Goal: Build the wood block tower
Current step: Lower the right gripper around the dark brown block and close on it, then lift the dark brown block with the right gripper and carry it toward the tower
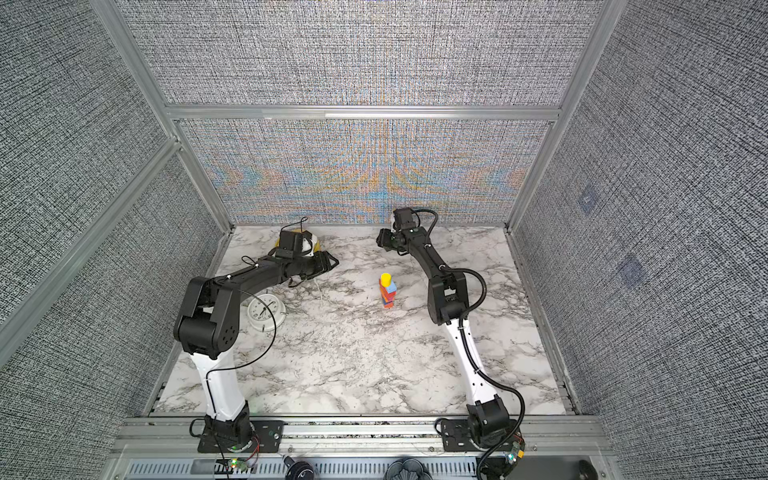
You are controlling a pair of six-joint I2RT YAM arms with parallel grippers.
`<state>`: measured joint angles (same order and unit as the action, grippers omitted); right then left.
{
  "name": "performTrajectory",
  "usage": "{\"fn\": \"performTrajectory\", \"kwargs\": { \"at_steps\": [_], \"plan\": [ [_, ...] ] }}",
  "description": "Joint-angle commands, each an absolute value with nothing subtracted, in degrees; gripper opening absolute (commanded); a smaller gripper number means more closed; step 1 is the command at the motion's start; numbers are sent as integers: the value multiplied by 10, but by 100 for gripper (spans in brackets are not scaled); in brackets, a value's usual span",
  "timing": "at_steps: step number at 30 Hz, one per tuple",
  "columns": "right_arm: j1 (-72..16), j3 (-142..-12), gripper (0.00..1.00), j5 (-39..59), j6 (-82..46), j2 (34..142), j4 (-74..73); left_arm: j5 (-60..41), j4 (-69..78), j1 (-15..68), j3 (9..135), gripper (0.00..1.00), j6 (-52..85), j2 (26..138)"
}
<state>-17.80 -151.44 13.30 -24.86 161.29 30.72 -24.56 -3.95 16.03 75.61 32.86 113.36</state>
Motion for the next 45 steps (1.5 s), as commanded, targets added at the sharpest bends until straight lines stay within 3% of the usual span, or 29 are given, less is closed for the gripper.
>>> {"fn": "performTrajectory", "kwargs": {
  "at_steps": [1,10,27,45],
  "plan": [
    [-180,-1518,64,94,-274,1611,320,-256,-18,159,747,66,335,1135],
    [-198,-1557,58,29,-255,1618,368,-278,18,157,722,65,352,1132],
    [-208,-1564,44,4,-227,1612,421,-301,62,155,680,62,372,1107],
    [-186,-1467,36,-9,-207,1559,415,-302,72,155,656,60,378,1085]
  ]
}}
